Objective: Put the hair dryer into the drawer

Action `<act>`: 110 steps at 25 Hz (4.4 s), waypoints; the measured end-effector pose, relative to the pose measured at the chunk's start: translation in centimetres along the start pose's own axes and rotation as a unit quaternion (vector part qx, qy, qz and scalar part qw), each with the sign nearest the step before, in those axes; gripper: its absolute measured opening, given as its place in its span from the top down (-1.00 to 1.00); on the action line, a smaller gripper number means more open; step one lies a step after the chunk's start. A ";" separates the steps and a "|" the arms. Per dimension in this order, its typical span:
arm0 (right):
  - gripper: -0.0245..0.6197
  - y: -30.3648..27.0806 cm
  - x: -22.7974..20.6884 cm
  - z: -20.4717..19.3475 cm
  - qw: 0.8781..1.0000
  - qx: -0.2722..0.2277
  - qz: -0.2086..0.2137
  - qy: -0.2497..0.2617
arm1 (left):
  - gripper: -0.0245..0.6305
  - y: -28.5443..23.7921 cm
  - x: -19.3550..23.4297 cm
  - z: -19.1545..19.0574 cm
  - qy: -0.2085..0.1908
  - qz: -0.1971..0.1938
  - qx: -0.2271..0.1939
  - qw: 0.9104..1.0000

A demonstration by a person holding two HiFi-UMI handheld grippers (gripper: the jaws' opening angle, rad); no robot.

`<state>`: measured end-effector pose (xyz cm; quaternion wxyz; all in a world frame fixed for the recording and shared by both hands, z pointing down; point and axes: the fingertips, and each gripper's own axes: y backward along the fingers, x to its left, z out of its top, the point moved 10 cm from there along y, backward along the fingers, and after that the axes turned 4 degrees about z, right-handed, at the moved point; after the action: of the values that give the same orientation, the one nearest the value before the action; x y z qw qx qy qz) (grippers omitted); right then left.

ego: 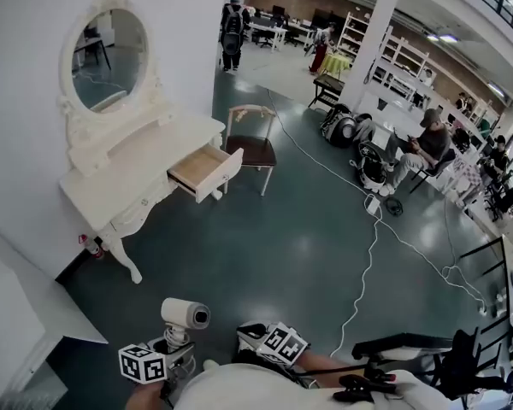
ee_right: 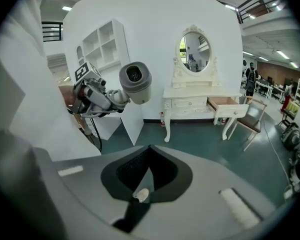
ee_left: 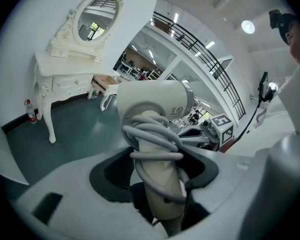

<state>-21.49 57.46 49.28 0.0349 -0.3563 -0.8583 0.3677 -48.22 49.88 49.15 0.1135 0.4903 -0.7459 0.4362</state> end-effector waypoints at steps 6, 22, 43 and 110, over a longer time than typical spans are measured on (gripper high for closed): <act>0.65 -0.3 -0.7 1.0 1.000 -0.006 -0.014 -0.003 | 0.12 0.3 1.2 -0.2 0.017 0.003 -0.020 1.000; 0.45 -1.0 -18.6 5.6 0.999 -0.043 -0.017 -0.017 | 0.12 -9.9 3.8 13.5 0.003 0.036 -0.010 0.999; 0.51 -0.5 -41.2 8.2 0.997 -0.043 -0.022 -0.059 | 0.12 -26.0 7.0 32.0 -0.002 0.051 0.020 0.999; 0.83 -9.8 -99.1 30.4 0.993 0.104 0.054 0.028 | 0.11 -66.3 46.0 64.4 0.079 0.348 0.113 0.927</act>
<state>36.70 -28.82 53.60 0.0758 -0.4062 -0.7936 0.4466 0.77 -37.45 74.14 -0.0430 0.1732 -0.8039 0.5673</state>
